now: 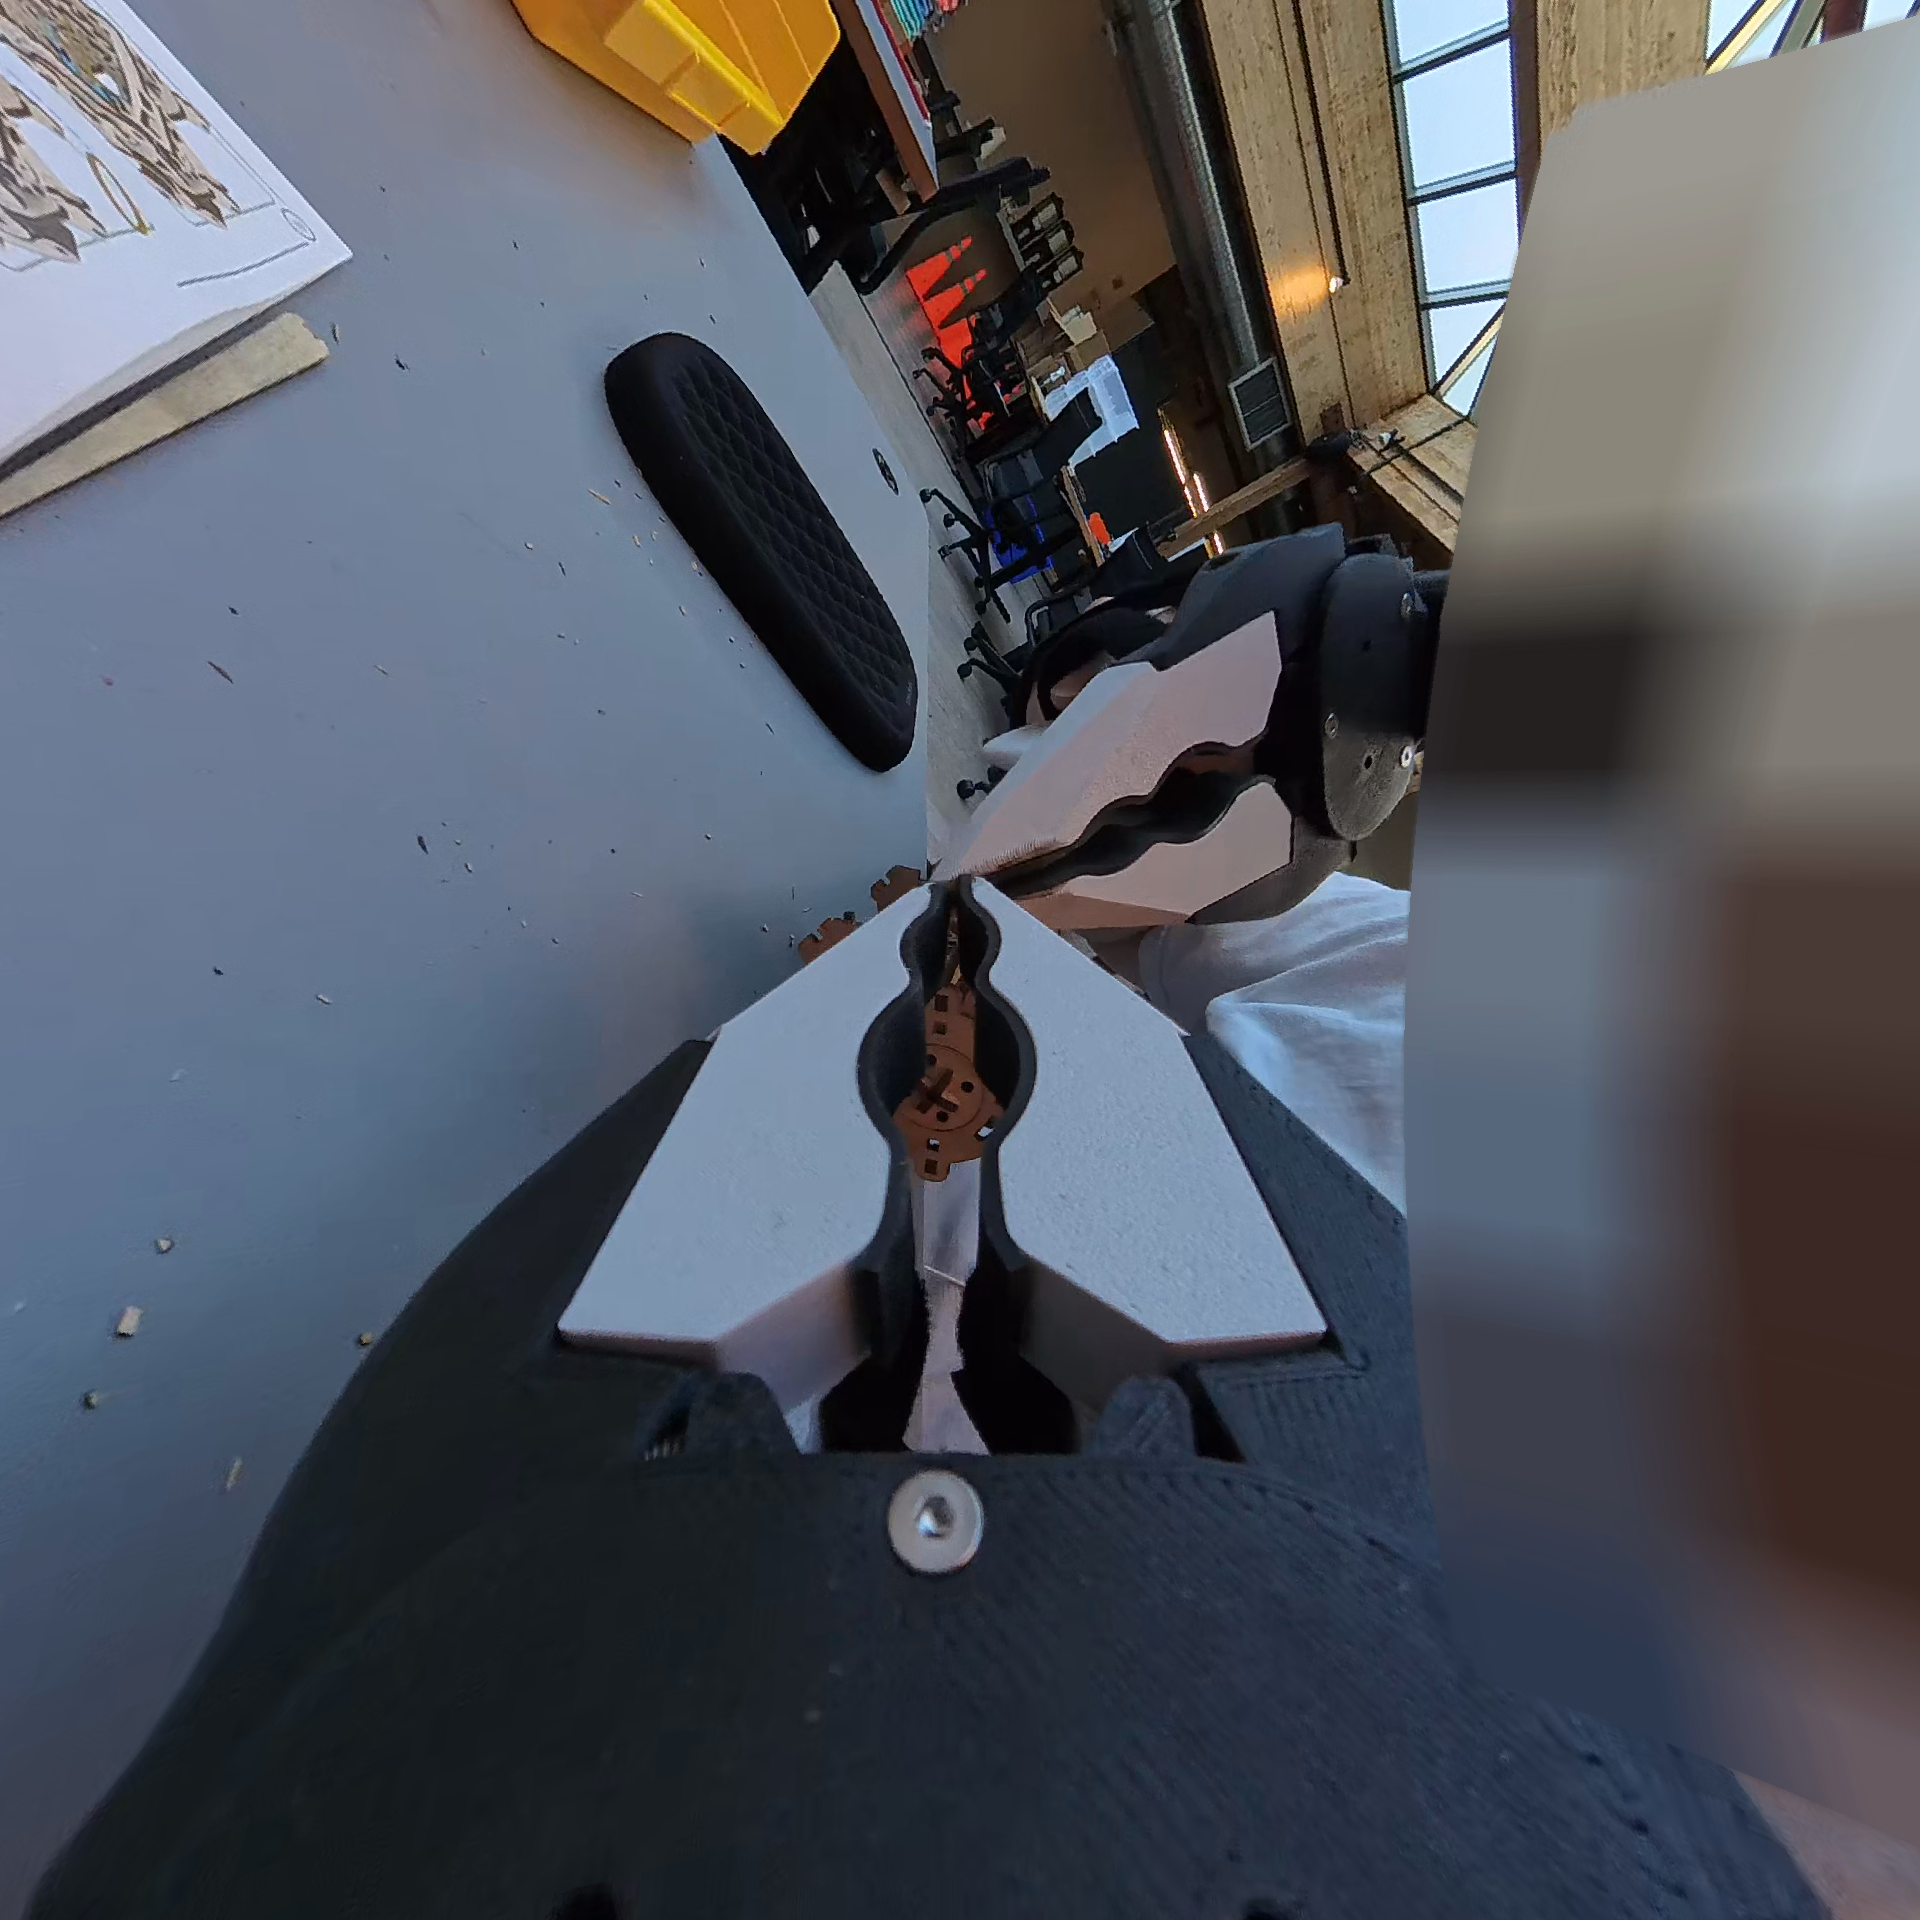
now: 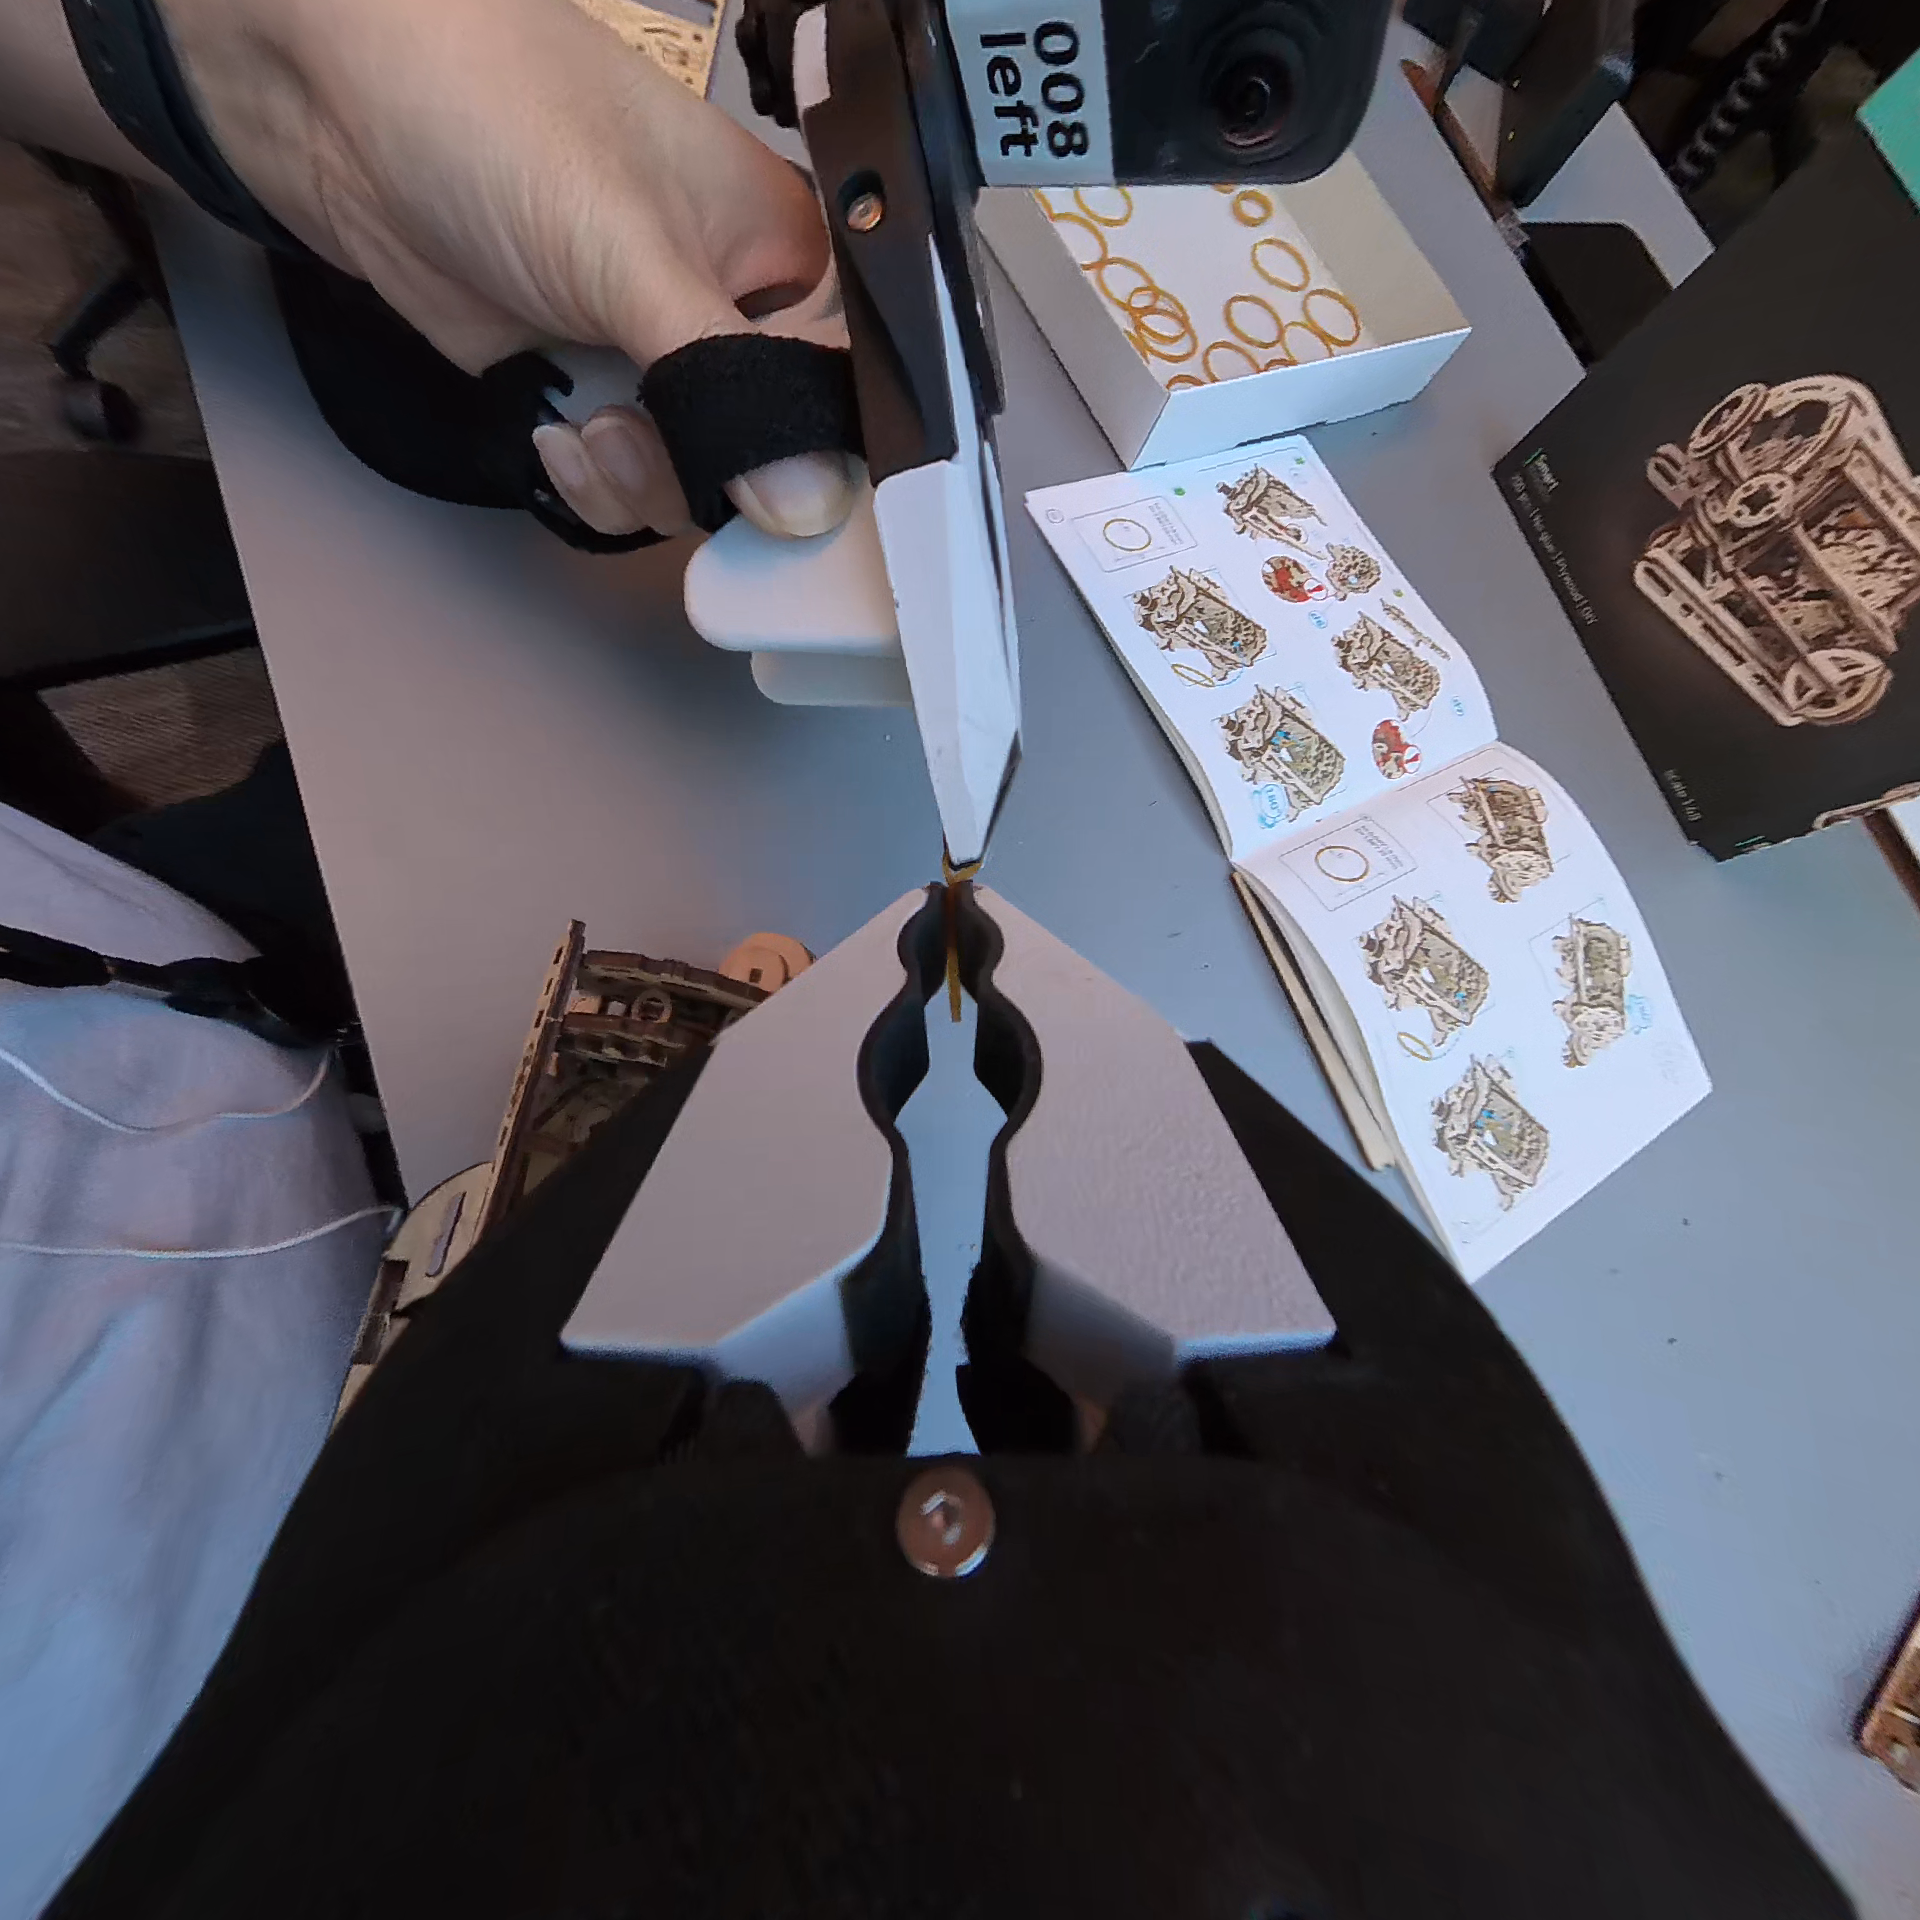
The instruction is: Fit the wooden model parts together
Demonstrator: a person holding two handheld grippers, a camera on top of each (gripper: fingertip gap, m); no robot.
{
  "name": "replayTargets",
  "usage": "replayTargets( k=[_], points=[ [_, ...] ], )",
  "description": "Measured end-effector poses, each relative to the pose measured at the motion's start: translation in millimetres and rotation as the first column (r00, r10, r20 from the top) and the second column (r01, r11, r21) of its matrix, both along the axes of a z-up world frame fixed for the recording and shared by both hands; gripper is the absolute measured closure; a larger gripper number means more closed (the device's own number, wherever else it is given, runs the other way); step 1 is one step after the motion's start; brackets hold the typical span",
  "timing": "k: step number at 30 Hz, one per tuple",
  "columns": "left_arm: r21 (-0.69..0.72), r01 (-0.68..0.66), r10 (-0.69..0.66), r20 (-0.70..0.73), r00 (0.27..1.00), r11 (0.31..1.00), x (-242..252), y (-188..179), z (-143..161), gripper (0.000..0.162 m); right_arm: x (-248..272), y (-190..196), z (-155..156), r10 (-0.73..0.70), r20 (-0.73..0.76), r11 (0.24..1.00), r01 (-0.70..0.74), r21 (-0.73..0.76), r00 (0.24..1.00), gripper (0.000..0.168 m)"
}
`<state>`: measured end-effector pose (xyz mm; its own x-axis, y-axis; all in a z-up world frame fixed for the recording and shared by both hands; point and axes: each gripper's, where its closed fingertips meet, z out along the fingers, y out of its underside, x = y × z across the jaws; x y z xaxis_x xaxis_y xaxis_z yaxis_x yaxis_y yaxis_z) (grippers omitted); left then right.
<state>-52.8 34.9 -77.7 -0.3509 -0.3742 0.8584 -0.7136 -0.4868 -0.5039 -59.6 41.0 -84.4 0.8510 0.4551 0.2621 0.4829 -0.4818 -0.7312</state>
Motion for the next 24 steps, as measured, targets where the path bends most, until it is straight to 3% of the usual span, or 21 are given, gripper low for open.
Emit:
replayTargets(
  k=[1, 4, 8, 11, 13, 15, 24],
  points=[
    [-0.001, -0.002, 0.002, 0.003, 1.000, 1.000, 0.1, 0.0, 0.1, 0.162, -0.1, -0.6, 1.1, -0.003, -0.028, 1.000, 0.003, -0.005, 1.000, 0.168],
    [0.005, 0.022, -0.022, 0.024, 0.999, 1.000, -1.4, -2.9, 2.0, 0.162, -1.7, -5.0, 1.6, -0.008, -0.109, 0.999, 0.003, -0.049, 0.994, 0.168],
    [0.088, 0.079, -0.090, 0.121, 0.989, 0.993, -6.6, -6.7, 4.9, 0.132, -1.9, -16.0, 5.1, -0.021, -0.192, 0.992, -0.003, -0.124, 0.981, 0.168],
    [0.248, 0.158, -0.221, 0.253, 0.942, 0.956, -18.4, -14.6, 4.0, 0.109, 0.2, -29.9, 3.4, -0.042, -0.242, 0.973, -0.015, -0.229, 0.969, 0.168],
    [0.398, 0.186, -0.321, 0.304, 0.897, 0.898, -25.5, -22.2, -4.8, 0.081, -1.8, -40.6, 0.1, -0.056, -0.279, 0.949, -0.036, -0.312, 0.959, 0.168],
    [0.524, 0.171, -0.385, 0.332, 0.861, 0.834, -26.8, -26.7, -14.8, 0.071, -3.1, -49.7, -5.0, -0.078, -0.299, 0.919, -0.048, -0.390, 0.951, 0.168],
    [0.631, 0.250, -0.554, 0.344, 0.758, 0.734, -23.2, -47.1, -27.1, 0.081, -16.4, -65.7, -18.6, -0.117, -0.321, 0.814, -0.095, -0.574, 0.940, 0.168]
  ],
)
